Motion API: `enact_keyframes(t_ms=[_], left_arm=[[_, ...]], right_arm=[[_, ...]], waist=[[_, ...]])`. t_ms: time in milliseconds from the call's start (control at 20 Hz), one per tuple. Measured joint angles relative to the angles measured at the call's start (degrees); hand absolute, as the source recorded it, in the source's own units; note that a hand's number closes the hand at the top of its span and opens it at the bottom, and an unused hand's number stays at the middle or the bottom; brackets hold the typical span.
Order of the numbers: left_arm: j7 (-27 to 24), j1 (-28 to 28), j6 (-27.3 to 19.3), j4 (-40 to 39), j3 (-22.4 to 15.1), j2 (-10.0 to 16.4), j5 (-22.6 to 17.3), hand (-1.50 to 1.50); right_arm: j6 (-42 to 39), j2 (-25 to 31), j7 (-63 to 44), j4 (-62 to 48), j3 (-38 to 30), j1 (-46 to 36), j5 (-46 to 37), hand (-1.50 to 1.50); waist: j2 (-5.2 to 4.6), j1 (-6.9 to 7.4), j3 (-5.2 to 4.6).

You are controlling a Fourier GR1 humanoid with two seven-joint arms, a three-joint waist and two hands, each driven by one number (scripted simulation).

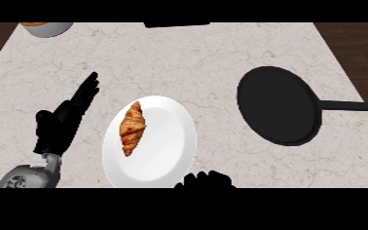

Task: Pick the squash from the plate and place it in the pan

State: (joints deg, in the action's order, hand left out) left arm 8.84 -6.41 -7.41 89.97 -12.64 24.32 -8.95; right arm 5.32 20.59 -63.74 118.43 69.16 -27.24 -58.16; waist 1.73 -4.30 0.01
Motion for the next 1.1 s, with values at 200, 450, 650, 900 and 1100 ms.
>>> enact_keyframes(t_ms=[200, 450, 650, 900, 1100], left_arm=[[-0.4, 0.69, 0.66, 0.67, -0.03, 0.08, 0.14, 0.0], [-0.49, -0.62, 1.44, 0.23, -0.04, -0.64, 0.29, 0.0], [1.02, -1.81, 1.63, 1.13, 0.03, -1.06, 0.61, 0.0], [1.35, -1.83, 2.88, 1.75, 0.49, -1.1, 1.07, 0.0], [1.19, -2.79, 3.24, 0.58, 0.65, -2.19, 1.96, 0.0]], right_arm=[[0.37, 2.1, -0.44, 3.92, -3.62, 4.83, -7.75, 1.5], [3.39, 7.09, 1.2, 12.63, -7.84, 14.1, -11.83, 1.5], [9.83, 9.74, 4.77, 13.5, -13.13, 20.56, -10.63, 1.5], [18.6, 13.0, 11.88, 6.69, -23.69, 23.36, -2.92, 1.5], [24.58, 15.01, 18.34, -1.15, -31.45, 23.61, 3.11, 1.5]], waist=[[-0.56, 1.0, 0.03], [-1.25, 1.95, 0.07], [-1.57, 2.99, 0.12], [-1.83, 4.06, 0.1], [-1.9, 4.29, 0.08]])
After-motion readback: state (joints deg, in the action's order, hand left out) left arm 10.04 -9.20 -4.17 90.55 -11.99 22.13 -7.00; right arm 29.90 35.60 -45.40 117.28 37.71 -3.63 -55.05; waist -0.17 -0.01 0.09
